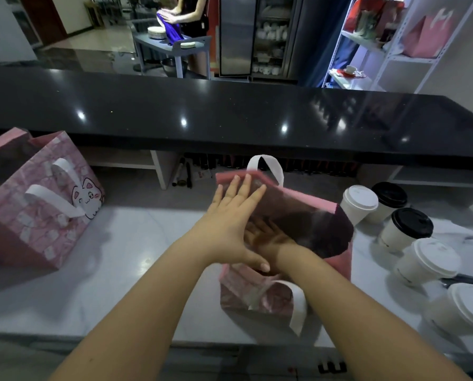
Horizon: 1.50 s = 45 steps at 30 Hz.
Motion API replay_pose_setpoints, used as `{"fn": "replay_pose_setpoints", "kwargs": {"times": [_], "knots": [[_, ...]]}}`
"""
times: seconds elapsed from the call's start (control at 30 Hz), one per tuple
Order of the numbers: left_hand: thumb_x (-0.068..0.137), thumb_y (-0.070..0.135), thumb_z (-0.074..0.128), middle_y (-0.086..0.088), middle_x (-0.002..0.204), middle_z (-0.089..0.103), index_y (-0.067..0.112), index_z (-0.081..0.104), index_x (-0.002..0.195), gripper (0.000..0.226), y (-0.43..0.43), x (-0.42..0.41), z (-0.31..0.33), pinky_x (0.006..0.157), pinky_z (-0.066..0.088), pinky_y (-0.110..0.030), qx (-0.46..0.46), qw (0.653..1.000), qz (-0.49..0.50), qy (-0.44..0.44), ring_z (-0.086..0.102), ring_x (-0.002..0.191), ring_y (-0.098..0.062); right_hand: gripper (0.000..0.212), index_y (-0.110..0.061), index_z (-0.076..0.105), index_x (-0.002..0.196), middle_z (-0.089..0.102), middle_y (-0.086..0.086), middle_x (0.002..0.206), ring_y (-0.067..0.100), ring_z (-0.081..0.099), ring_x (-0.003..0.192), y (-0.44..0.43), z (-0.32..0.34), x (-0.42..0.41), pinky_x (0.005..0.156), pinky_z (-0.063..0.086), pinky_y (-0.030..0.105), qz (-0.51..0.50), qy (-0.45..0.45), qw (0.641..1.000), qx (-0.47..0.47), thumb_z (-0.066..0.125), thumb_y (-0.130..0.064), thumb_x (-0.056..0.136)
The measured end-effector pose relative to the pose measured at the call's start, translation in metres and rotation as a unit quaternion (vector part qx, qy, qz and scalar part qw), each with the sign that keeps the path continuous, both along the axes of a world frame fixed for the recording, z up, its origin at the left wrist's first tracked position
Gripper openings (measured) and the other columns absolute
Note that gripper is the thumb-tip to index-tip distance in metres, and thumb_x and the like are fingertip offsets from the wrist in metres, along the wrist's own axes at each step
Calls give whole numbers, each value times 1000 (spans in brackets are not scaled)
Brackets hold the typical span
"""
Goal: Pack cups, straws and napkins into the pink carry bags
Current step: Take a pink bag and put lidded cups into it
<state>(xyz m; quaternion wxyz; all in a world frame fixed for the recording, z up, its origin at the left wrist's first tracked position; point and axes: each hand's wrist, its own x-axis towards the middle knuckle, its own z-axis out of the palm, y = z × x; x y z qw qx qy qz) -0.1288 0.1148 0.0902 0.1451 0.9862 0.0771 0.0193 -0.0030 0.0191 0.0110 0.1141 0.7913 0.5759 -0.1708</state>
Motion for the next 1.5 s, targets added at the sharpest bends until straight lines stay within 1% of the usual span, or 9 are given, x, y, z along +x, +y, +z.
{"fn": "replay_pose_setpoints", "kwargs": {"times": [0.27,0.37,0.43,0.5,0.6,0.73,0.9,1.3,1.5], "knots": [[73,69,64,0,162,-10,37,-2,153,108,13,-3,8,119,-8,-38,-19,999,4,-29,-22,146,-14,84,-46,-22,144,-21,-10,159,32,-20,146,-3,20,-8,117,-3,55,-50,25,998,-20,41,-59,91],[86,56,59,3,158,27,33,28,150,75,11,-3,21,118,18,-43,23,994,39,-97,15,147,-19,79,-50,2,147,8,-6,162,29,12,147,-21,51,-10,117,20,51,-91,54,990,94,55,-54,88],[89,46,58,7,138,52,32,47,138,53,9,2,33,105,31,-41,51,985,52,-154,39,130,-19,68,-50,25,142,29,-12,154,22,38,135,-37,77,-12,108,39,46,-135,85,970,183,62,-50,86],[89,38,59,5,117,61,29,58,126,39,5,12,45,95,39,-40,42,980,51,-190,49,113,-21,62,-46,35,140,43,-15,145,15,46,126,-53,99,-12,101,45,41,-166,86,955,229,63,-47,85],[88,31,59,2,105,62,25,64,116,29,-3,37,60,86,45,-42,31,976,24,-215,54,100,-23,50,-40,48,133,56,-14,127,11,49,117,-76,124,-5,96,46,38,-202,55,937,280,63,-41,85],[90,34,56,2,119,59,27,59,123,35,-15,90,71,88,42,-39,54,979,-42,-192,54,108,-23,43,-30,56,129,61,-11,117,11,49,111,-107,143,21,91,42,28,-250,-26,906,341,63,-28,87],[89,38,55,1,122,57,29,53,129,41,-31,160,73,85,41,-38,100,983,-102,-119,53,109,-24,38,-34,57,126,61,-16,117,9,47,114,-142,149,76,91,42,28,-305,-60,890,335,63,-33,88],[87,48,57,9,129,52,37,48,132,47,-48,269,33,95,39,-37,199,952,-232,32,47,120,-17,56,-33,47,134,51,-6,133,23,40,123,-160,65,207,96,39,38,-283,-33,940,186,66,-38,82],[85,42,56,10,131,51,40,47,134,49,-52,292,19,94,37,-35,158,960,-219,71,45,123,-15,84,-32,23,147,22,7,153,37,14,141,-148,12,248,112,20,51,-228,-56,967,103,70,-38,78]]}}
